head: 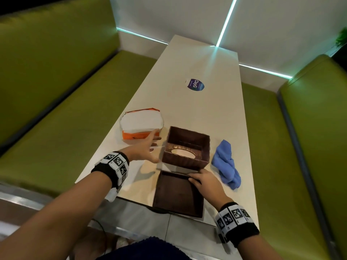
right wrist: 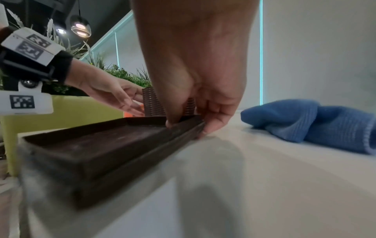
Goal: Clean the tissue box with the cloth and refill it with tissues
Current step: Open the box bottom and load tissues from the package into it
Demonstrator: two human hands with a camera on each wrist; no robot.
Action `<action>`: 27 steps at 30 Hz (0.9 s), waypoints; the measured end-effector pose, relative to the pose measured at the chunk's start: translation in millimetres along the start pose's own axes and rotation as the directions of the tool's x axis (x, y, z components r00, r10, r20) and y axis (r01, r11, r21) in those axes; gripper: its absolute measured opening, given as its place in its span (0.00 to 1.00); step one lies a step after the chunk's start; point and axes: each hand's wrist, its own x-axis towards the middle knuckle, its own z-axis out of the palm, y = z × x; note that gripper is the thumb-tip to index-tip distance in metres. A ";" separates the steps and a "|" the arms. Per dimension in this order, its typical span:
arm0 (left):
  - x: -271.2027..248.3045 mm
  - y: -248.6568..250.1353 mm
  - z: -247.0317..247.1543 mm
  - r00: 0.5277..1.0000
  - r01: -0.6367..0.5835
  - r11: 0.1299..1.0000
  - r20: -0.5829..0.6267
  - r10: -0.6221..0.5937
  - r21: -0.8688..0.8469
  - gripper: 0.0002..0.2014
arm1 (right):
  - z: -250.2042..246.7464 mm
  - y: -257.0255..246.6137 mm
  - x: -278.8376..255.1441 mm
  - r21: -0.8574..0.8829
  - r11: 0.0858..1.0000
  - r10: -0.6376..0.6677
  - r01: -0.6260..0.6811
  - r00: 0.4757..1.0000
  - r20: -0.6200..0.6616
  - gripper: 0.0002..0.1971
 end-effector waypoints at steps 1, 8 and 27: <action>-1.8 -3.0 -2.6 1.000 0.008 1.000 -0.002 -0.008 -0.008 0.60 | 3.8 -0.7 -1.0 -0.008 1.000 0.001 -0.001 0.999 -0.046 0.15; -14.7 -6.5 -23.9 0.996 -0.038 0.998 -0.079 0.043 0.056 0.40 | 13.3 -10.5 -8.6 -0.042 0.999 -0.005 -0.004 0.975 -0.224 0.10; 18.4 -12.5 -68.9 0.929 -0.017 0.868 -0.313 0.198 0.496 0.21 | -61.7 -174.5 99.0 0.282 0.941 -0.138 0.187 0.973 -0.184 0.17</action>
